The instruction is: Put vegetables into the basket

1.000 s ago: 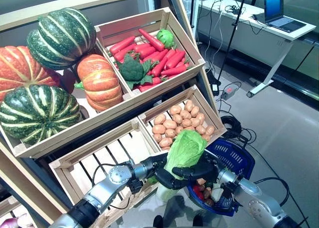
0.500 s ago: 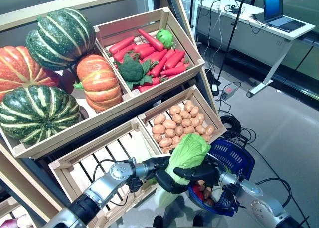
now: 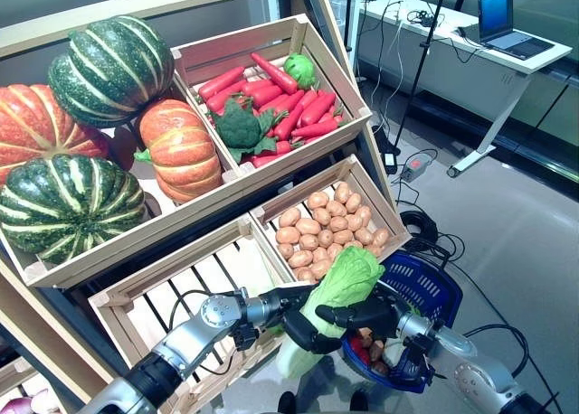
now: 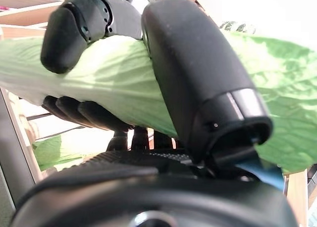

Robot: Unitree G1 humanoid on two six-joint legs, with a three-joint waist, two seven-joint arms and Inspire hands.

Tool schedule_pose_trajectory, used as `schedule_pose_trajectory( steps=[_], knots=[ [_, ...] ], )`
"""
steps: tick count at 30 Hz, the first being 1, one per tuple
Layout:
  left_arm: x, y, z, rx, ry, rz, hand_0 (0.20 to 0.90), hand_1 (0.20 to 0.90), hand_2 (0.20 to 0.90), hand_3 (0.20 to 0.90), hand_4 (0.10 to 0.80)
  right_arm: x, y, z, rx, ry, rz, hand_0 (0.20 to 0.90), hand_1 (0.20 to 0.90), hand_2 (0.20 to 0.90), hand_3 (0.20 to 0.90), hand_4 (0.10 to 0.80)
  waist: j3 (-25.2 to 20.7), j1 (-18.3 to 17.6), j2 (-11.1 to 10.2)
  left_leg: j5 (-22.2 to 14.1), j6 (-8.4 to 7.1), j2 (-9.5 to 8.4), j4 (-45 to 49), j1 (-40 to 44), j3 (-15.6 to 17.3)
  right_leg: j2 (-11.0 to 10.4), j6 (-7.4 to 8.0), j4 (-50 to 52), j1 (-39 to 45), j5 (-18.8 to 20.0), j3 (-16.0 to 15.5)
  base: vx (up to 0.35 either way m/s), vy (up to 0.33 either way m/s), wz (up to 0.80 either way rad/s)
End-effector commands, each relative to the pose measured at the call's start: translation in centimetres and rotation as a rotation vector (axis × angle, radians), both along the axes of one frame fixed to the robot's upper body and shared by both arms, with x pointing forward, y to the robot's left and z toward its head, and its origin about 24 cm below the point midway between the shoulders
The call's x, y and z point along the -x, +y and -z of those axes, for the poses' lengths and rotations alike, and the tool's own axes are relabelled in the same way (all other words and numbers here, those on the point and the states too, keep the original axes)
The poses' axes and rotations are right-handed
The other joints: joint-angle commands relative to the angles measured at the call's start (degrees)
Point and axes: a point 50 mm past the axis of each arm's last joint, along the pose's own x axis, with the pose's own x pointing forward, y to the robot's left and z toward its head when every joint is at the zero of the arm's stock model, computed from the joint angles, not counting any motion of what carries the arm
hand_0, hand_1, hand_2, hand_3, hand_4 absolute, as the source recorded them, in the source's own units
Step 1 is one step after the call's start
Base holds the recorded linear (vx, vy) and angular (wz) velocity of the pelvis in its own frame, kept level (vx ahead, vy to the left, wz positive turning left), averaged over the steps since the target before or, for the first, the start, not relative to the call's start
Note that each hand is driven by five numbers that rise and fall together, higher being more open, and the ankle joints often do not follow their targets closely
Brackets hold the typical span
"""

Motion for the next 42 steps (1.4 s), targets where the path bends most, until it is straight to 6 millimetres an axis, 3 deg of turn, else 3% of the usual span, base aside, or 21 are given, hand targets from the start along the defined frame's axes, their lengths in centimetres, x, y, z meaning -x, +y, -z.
schedule_pose_trajectory(
  steps=[1,6,9,11,14,19,25,27,33,42],
  knots=[
    [0.0,-5.5,-1.9,0.192,-0.15,0.106,0.9,0.9,0.9,0.9,0.8,-3.2,5.3,-9.2,-0.442,-0.394,-0.081,0.3,0.3,0.3,0.3,0.4,-2.41,-0.56,-2.36,-1.32,0.89,-1.21,0.08,-1.84,-0.87,-3.28,2.18,0.06,0.45,2.31,0.43,0.0,0.0,0.0],
    [-1.0,-1.7,-2.0,0.07,-0.328,-0.112,0.9,0.9,0.9,0.9,0.8,-3.2,2.3,-8.3,-0.27,-0.406,0.038,0.3,0.3,0.3,0.3,0.4,-1.88,-0.32,-2.38,-1.15,0.84,-1.04,0.08,-1.88,-0.77,-3.26,2.01,0.06,0.52,2.32,0.25,0.0,0.0,0.0],
    [-1.2,2.2,-2.5,-0.07,-0.471,-0.242,0.9,0.9,0.9,0.9,0.8,-3.2,-1.1,-7.2,-0.022,-0.41,0.192,0.3,0.3,0.3,0.3,0.4,-1.31,-0.22,-2.48,-1.01,0.73,-0.82,0.08,-1.95,-0.57,-3.3,1.88,0.06,0.49,2.42,-0.08,-0.008,-0.005,-0.01],
    [-1.1,3.8,-2.7,-0.143,-0.525,-0.267,0.9,0.9,0.9,0.9,0.8,-3.2,-2.8,-7.0,0.066,-0.413,0.249,0.3,0.3,0.3,0.3,0.4,-1.13,-0.22,-2.53,-0.93,0.64,-0.7,0.08,-2.03,-0.53,-3.29,1.84,0.06,0.41,2.49,-0.19,0.0,0.0,0.0],
    [-1.0,6.9,-3.7,-0.312,-0.635,-0.313,0.9,0.9,0.9,0.9,0.8,-3.3,-6.1,-7.9,0.207,-0.45,0.353,0.3,0.3,0.3,0.3,0.4,-0.58,-0.36,-2.67,-0.87,0.49,-0.6,0.08,-2.06,-0.59,-3.16,1.75,0.06,0.44,2.49,-0.4,0.0,0.0,0.0],
    [-0.8,9.3,-4.2,-0.463,-0.703,-0.336,0.9,0.9,0.9,0.9,0.8,-3.4,-8.6,-9.2,0.344,-0.496,0.422,0.3,0.3,0.3,0.3,0.4,-0.39,-0.35,-2.62,-1.02,0.32,-0.46,0.08,-1.87,-0.68,-3.21,1.71,0.06,0.69,2.31,-0.71,0.0,0.0,0.0],
    [-0.5,11.4,-4.5,-0.691,-0.784,-0.285,0.9,0.9,0.9,0.9,0.8,-3.2,-10.8,-9.3,0.566,-0.517,0.476,0.3,0.3,0.3,0.3,0.4,-0.55,-0.67,-2.61,-1.08,-0.05,-0.25,0.08,-1.79,-0.54,-3.22,1.94,0.06,0.7,2.22,-0.74,0.0,0.0,0.0],
    [-0.6,12.5,-4.9,-0.802,-0.817,-0.273,0.9,0.9,0.9,0.9,0.8,-3.2,-12.2,-9.7,0.767,-0.568,0.506,0.3,0.3,0.3,0.3,0.4,-0.5,-0.79,-2.66,-1.11,-0.24,-0.13,0.08,-1.77,-0.41,-3.19,2.09,0.06,0.63,2.26,-0.7,0.0,0.0,0.0],
    [-0.5,14.3,-5.4,-0.94,-0.832,-0.308,0.9,0.9,0.9,0.9,0.8,-3.2,-14.5,-12.0,1.121,-0.712,0.595,0.3,0.3,0.3,0.3,0.4,-0.11,-0.81,-2.69,-1.21,-0.39,0.08,0.08,-1.64,-0.19,-3.0,2.27,0.06,0.59,2.3,-0.42,0.0,0.0,0.0],
    [-0.7,15.0,-5.4,-0.998,-0.862,-0.361,0.9,0.9,0.9,0.9,0.8,-3.4,-15.0,-13.9,1.197,-0.784,0.65,0.3,0.3,0.3,0.3,0.4,0.39,-0.8,-2.77,-1.4,-0.61,0.29,0.08,-1.98,-0.26,-2.82,2.19,0.06,0.17,2.23,-0.06,-0.009,-0.001,0.0]
  ],
)
